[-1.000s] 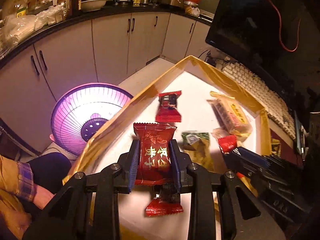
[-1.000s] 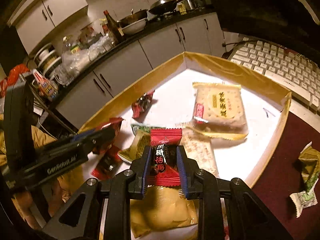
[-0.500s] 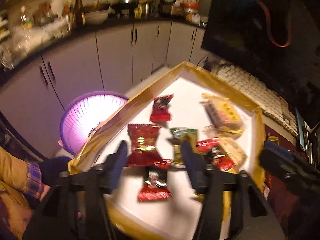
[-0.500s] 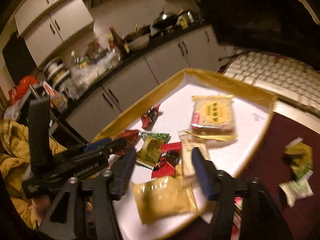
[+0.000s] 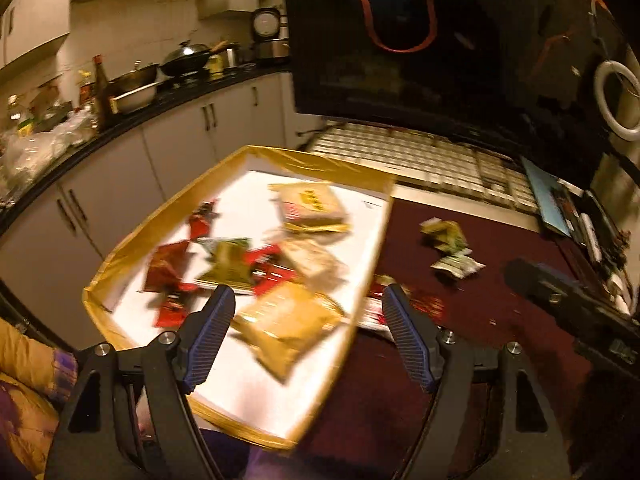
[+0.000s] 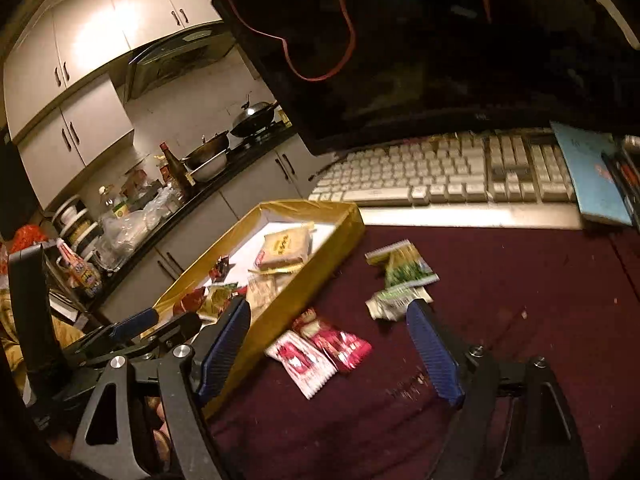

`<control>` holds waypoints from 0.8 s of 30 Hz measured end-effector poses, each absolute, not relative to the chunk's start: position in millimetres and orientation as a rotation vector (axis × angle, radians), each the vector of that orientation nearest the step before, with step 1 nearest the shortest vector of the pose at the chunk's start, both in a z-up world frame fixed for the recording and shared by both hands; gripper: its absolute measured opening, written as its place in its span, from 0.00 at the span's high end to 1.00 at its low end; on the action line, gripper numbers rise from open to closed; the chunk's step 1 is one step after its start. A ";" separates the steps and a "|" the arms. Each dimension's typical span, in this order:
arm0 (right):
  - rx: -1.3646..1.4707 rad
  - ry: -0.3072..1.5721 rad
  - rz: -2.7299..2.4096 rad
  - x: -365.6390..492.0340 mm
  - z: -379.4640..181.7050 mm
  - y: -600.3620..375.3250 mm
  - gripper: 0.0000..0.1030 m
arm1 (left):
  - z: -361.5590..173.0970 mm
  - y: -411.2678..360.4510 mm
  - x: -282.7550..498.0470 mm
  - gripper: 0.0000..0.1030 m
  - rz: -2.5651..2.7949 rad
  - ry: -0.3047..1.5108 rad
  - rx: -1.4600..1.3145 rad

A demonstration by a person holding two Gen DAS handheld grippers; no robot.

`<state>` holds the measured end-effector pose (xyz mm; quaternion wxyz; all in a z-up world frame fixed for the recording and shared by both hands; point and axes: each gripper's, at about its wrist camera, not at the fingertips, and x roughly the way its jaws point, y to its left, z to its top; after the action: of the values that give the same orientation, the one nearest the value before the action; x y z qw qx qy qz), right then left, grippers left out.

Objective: Organize snacks
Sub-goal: 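Move both grippers back toward the remaining packets on the cloth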

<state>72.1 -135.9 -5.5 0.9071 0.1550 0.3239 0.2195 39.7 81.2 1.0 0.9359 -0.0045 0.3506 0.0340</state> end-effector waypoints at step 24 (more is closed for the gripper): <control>0.488 0.783 0.383 91.1 -50.9 -186.6 0.20 | -28.3 13.2 64.8 0.26 -0.080 0.860 0.026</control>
<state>91.1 -186.6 -50.9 0.8779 0.2342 0.3752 0.1836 64.8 13.2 -28.3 0.9081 0.0128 0.4167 -0.0385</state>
